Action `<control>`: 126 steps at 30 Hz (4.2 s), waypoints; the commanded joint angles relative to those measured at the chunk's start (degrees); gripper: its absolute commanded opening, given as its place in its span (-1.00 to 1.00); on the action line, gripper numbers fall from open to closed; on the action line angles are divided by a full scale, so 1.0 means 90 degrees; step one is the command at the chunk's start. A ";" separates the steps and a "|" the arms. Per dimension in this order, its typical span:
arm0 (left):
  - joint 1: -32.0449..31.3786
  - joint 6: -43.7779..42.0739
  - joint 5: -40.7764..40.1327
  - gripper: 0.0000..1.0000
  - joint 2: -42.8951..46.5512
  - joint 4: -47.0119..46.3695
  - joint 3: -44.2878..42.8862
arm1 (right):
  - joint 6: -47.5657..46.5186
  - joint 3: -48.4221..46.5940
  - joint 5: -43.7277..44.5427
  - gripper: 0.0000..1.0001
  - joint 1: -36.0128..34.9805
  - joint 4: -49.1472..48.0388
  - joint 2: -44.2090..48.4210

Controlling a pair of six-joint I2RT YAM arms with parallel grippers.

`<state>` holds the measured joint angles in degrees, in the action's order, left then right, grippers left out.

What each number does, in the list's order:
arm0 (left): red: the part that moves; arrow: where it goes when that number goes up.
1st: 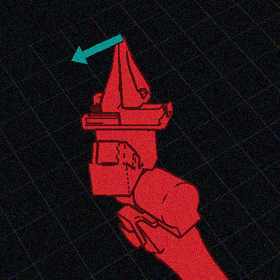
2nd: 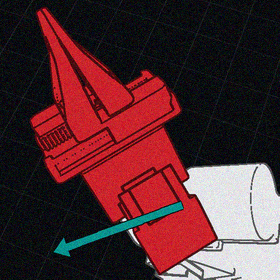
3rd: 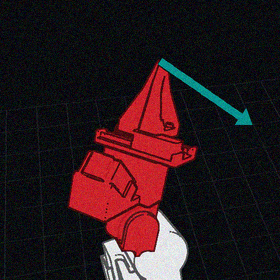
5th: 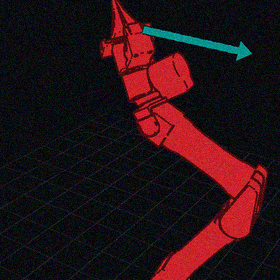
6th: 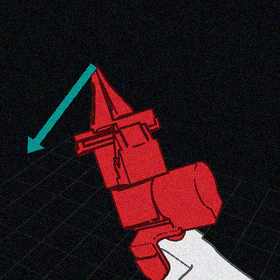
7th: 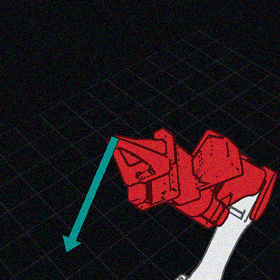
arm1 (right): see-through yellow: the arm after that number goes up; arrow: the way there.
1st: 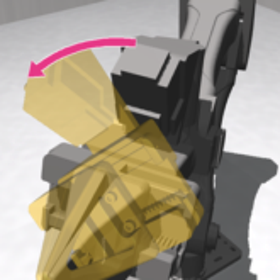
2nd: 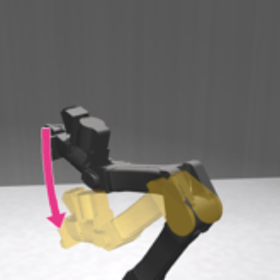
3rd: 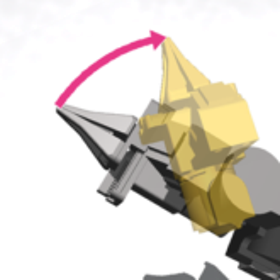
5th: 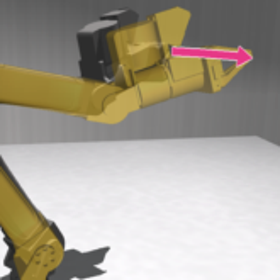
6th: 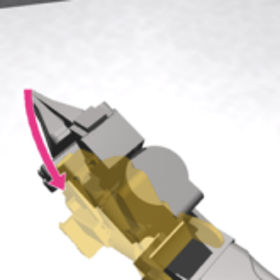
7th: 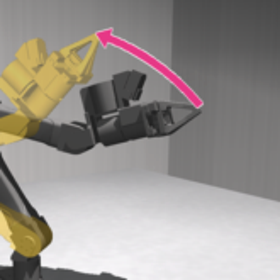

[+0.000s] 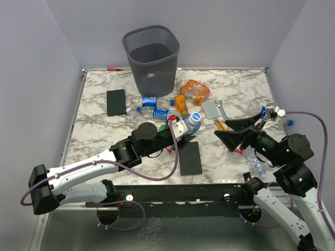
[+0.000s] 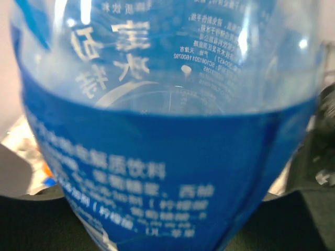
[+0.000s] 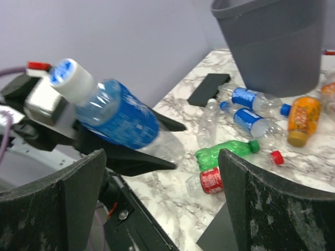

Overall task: Put the plastic bottles in the bin
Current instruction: Pick up the plastic bottle at the center of the board.

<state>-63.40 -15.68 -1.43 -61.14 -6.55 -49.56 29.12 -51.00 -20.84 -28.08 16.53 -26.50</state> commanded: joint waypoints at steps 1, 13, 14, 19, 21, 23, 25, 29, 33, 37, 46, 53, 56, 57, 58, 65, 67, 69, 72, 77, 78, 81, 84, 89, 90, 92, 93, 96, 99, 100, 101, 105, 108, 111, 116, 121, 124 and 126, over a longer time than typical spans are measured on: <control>0.0210 0.2901 0.0675 -0.42 0.0475 -0.0977 0.0140 | -0.0021 0.0335 0.0840 0.83 -0.0038 -0.0250 0.0026; 0.1700 0.6384 0.1198 -0.75 0.0653 -0.3434 0.0398 | 0.0366 0.0882 -0.1619 0.83 -0.0034 -0.1406 -0.0705; 0.1783 0.6421 0.1396 -0.74 0.0526 -0.3417 0.0312 | 0.0420 0.0961 -0.1620 0.84 -0.0035 -0.1523 -0.0702; 0.1955 0.6469 0.1994 -0.67 0.0120 -0.3257 -0.0106 | 0.0604 0.1160 -0.1705 0.84 -0.0037 -0.1787 -0.0781; 0.1970 0.6469 0.2090 -0.66 0.0030 -0.3248 -0.0201 | 0.0777 0.1247 -0.1689 0.84 -0.0032 -0.2033 -0.0795; 0.1997 0.6483 0.2191 -0.65 -0.0051 -0.3200 -0.0299 | 0.0919 0.1323 -0.1601 0.94 -0.0044 -0.2205 -0.0727; 0.2016 0.6529 0.2279 -0.64 -0.0120 -0.3146 -0.0396 | 0.0912 0.1317 -0.1425 0.99 -0.0045 -0.2185 -0.0645; 0.2026 0.6674 0.2279 -0.64 -0.0182 -0.3147 -0.0411 | 0.0812 0.1234 -0.1459 1.00 -0.0038 -0.2163 -0.0874; 0.2025 0.6820 0.2415 -0.64 -0.0341 -0.3159 -0.0466 | 0.0800 0.1136 -0.1483 1.00 -0.0181 -0.2460 -0.1164; 0.2028 0.6906 0.2688 -0.64 -0.0582 -0.3041 -0.0567 | 0.0446 0.0657 -0.1630 1.00 -0.0379 -0.2300 -0.1603; 0.2028 0.6984 0.2815 -0.64 -0.0856 -0.2925 -0.0740 | 0.0064 0.0216 -0.1408 0.86 -0.0943 -0.2127 -0.2372; 0.2030 0.7107 0.2844 -0.64 -0.0916 -0.2944 -0.0706 | 0.0182 0.0223 -0.1379 0.63 -0.1044 -0.2635 -0.2641; 0.2030 0.7159 0.2843 -0.64 -0.0920 -0.2967 -0.0668 | 0.0257 0.0191 -0.1361 0.56 -0.1109 -0.2847 -0.2826; 0.2030 0.7171 0.2829 -0.64 -0.0907 -0.2973 -0.0650 | 0.0260 0.0164 -0.1337 0.51 -0.1122 -0.2853 -0.2888; 0.2030 0.7172 0.2808 -0.63 -0.0889 -0.2982 -0.0633 | 0.0255 0.0151 -0.1290 0.43 -0.1123 -0.2837 -0.2931; 0.2030 0.7143 0.2749 -0.19 -0.0745 -0.2984 -0.0467 | 0.0351 0.0319 -0.1215 -0.13 -0.1137 -0.3106 -0.2907; 0.2025 0.7101 0.2749 0.20 -0.0710 -0.2984 -0.0437 | 0.0363 0.0379 -0.1224 -0.20 -0.1133 -0.3182 -0.2814; 0.2032 0.7022 0.2639 0.65 -0.0627 -0.2984 -0.0372 | 0.0318 0.0427 -0.1205 -0.26 -0.1138 -0.3174 -0.2692; 0.2025 0.6771 0.2115 0.98 -0.0309 -0.2993 -0.0199 | 0.0162 0.0409 -0.1095 -0.31 -0.1138 -0.2896 -0.2497; 0.2038 0.6009 0.0799 0.98 0.0525 -0.2954 -0.0035 | 0.0008 0.0571 -0.0777 -0.34 -0.1136 -0.2535 -0.2088; 0.2036 0.5843 0.0605 0.98 0.0642 -0.2913 -0.0060 | 0.0006 0.0631 -0.0746 -0.35 -0.1138 -0.2510 -0.2004; 0.2046 0.5472 0.0116 0.98 0.0885 -0.2763 -0.0250 | 0.0040 0.0766 -0.0776 -0.37 -0.1138 -0.2529 -0.1867; 0.2044 0.5291 -0.0488 0.98 0.0911 -0.2284 -0.0721 | 0.0059 0.0860 -0.0861 -0.39 -0.1131 -0.2580 -0.1799; 0.2044 0.5288 -0.0117 0.98 0.0433 -0.1663 -0.1711 | 0.0042 0.0892 -0.0875 -0.40 -0.1138 -0.2551 -0.1743; 0.2044 0.5308 0.0020 0.98 0.0269 -0.1409 -0.1945 | 0.0041 0.0892 -0.0869 -0.40 -0.1138 -0.2543 -0.1743; 0.2046 0.5351 0.0148 0.98 -0.0019 -0.0958 -0.2373 | 0.0044 0.0877 -0.0885 -0.41 -0.1138 -0.2540 -0.1756; 0.2047 0.5404 0.0158 0.98 -0.0126 -0.0776 -0.2490 | 0.0050 0.0865 -0.0892 -0.41 -0.1137 -0.2538 -0.1769; 0.2045 0.5570 -0.0013 0.88 -0.0316 -0.0247 -0.2746 | 0.0060 0.0850 -0.0907 -0.41 -0.1138 -0.2549 -0.1787; 0.2044 0.5561 -0.0157 0.79 -0.0457 0.0141 -0.2894 | 0.0056 0.0834 -0.0917 -0.42 -0.1138 -0.2540 -0.1803; 0.2044 0.5561 -0.0128 0.75 -0.0477 0.0151 -0.2901 | 0.0053 0.0834 -0.0929 -0.42 -0.1138 -0.2532 -0.1802; 0.2044 0.5574 -0.0062 0.71 -0.0502 0.0152 -0.2909 | 0.0046 0.0828 -0.0933 -0.42 -0.1138 -0.2517 -0.1809; 0.2045 0.5590 0.0156 0.47 -0.0605 0.0143 -0.3015 | 0.0033 0.0812 -0.0927 -0.42 -0.1136 -0.2501 -0.1835; 0.2045 0.5562 0.0150 0.05 -0.0625 0.0091 -0.3028 | 0.0026 0.0821 -0.0944 -0.42 -0.1138 -0.2494 -0.1848; 0.2049 0.5520 0.0281 -0.31 -0.0609 -0.0094 -0.2964 | 0.0021 0.0803 -0.0974 -0.37 -0.1138 -0.2421 -0.1843; 0.2049 0.5414 0.0450 -1.00 -0.0613 -0.0340 -0.2914 | 0.0049 0.0581 -0.1041 0.71 -0.1137 -0.1964 -0.1850; 0.2057 0.5051 0.0216 -1.00 -0.0613 -0.0595 -0.2968 | -0.0037 0.0148 -0.1025 1.00 -0.1138 -0.1089 -0.1657; 0.2094 0.4433 -0.0429 -1.00 -0.0658 -0.0771 -0.3211 | -0.0189 -0.0141 -0.0613 1.00 -0.1138 -0.0492 -0.1299; 0.2149 0.3844 -0.1131 -1.00 -0.0727 -0.1089 -0.3378 | -0.0276 -0.0285 -0.0168 1.00 -0.1138 -0.0081 -0.0982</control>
<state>-45.10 29.98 -0.75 -66.78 -10.55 -76.18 28.75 -49.30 -28.05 -37.93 7.68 -40.51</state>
